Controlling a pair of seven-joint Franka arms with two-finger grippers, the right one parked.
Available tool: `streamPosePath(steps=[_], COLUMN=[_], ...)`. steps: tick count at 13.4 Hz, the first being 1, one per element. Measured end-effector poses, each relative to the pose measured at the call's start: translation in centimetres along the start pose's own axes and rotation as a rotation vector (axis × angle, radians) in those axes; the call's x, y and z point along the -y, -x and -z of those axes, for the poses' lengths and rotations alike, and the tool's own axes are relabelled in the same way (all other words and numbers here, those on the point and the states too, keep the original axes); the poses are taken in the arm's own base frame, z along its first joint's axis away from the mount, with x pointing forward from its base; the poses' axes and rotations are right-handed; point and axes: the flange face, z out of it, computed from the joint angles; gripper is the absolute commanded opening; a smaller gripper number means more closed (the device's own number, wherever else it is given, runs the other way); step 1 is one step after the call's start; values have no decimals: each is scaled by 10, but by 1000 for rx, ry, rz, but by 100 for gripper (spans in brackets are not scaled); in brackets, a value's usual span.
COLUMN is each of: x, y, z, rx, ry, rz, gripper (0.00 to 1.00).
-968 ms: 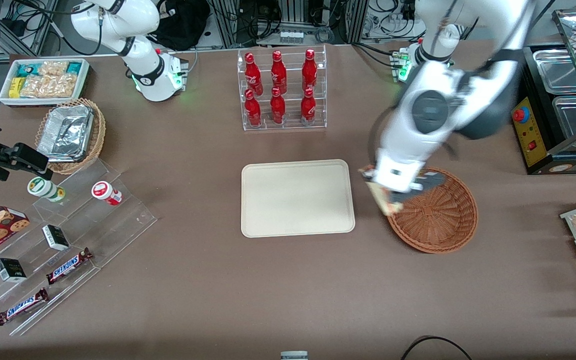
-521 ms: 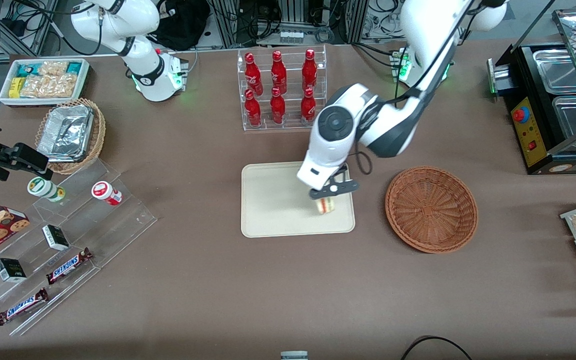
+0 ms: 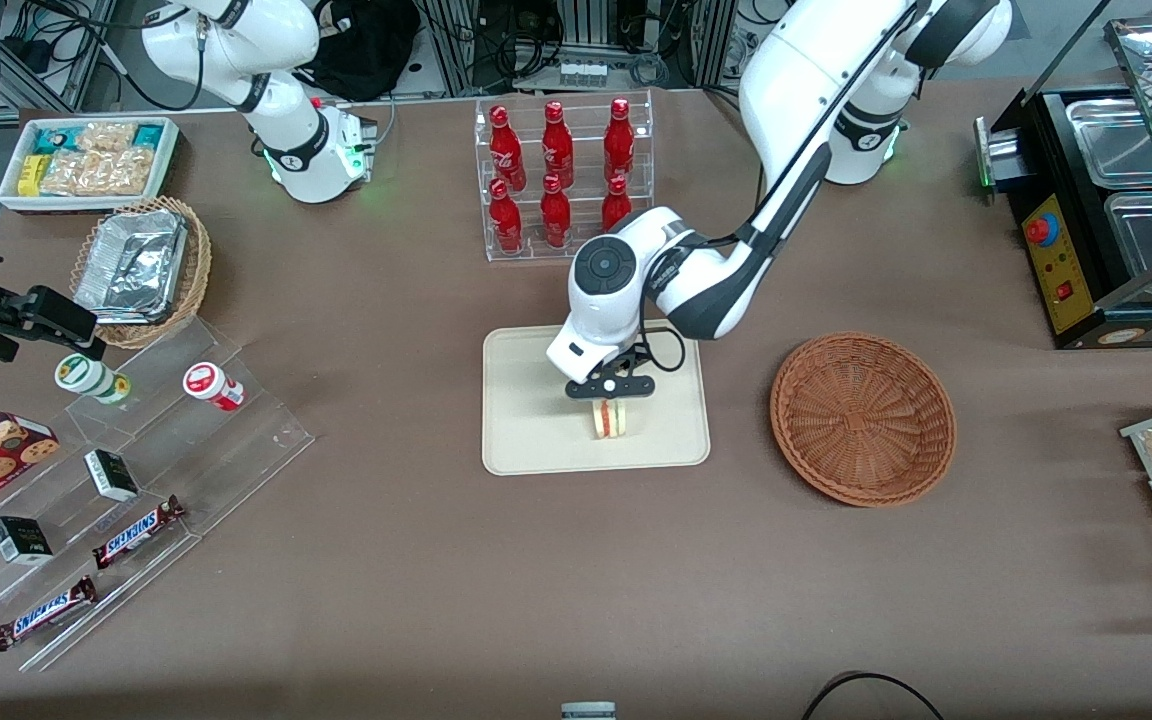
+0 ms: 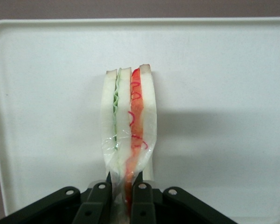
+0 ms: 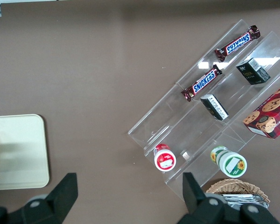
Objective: Place sandwich from basket to tray
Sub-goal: 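Lower the sandwich onto the tray and open the left gripper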
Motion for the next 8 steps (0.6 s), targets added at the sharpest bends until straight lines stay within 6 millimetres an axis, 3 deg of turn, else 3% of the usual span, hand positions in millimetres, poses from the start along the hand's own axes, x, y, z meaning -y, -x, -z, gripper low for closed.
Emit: streamPosePath(steps=[2, 3, 5, 6, 8], x=[-5, -6, -6, -6, -7], y=[4, 4, 4, 4, 4], z=[-3, -3, -5, -5, -4], rx=[-6, -7, -7, -8, -10], ry=[9, 10, 9, 9, 11], rz=[-9, -12, -15, -15, -17], gripper=[14, 22, 87, 99, 100])
